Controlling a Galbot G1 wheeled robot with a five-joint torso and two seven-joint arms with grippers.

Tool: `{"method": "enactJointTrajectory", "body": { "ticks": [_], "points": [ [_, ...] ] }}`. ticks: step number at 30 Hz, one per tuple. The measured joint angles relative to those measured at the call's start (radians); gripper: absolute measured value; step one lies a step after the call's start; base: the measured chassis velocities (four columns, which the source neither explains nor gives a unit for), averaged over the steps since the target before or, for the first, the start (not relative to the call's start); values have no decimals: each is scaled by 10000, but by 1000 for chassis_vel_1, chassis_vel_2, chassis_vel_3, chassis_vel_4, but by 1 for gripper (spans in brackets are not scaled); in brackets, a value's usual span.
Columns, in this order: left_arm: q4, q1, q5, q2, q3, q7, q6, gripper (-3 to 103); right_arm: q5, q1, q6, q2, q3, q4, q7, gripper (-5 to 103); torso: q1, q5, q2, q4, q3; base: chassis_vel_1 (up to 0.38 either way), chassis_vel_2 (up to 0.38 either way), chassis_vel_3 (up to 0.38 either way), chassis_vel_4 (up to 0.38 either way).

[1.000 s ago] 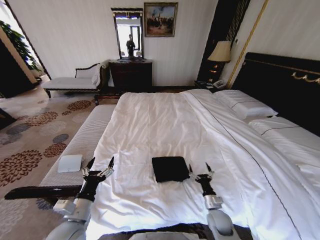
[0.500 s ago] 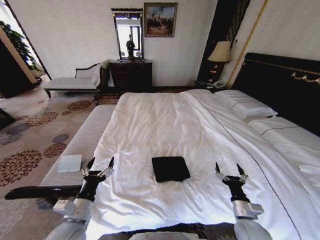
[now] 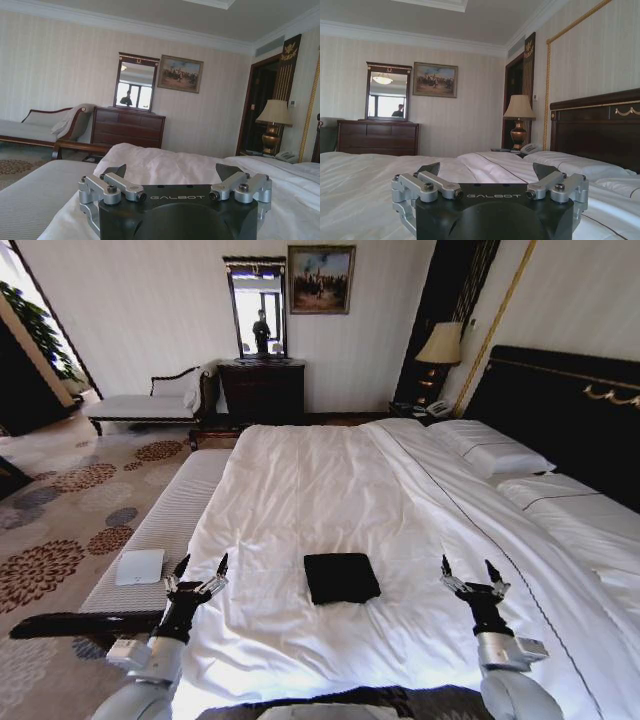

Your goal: Fold the clothes on the bed.

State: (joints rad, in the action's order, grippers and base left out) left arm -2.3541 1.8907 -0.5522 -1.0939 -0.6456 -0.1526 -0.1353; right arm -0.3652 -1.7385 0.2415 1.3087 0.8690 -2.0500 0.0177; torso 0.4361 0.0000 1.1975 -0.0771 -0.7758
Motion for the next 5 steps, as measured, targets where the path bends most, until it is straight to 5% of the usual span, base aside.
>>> {"method": "enactJointTrajectory", "body": {
  "ticks": [5],
  "points": [
    [1,1,0,0,0,0,0,100,15,6,6,2,-10,17,3,100,0,0,0,0,0,0,0,0,0]
  ]
}}
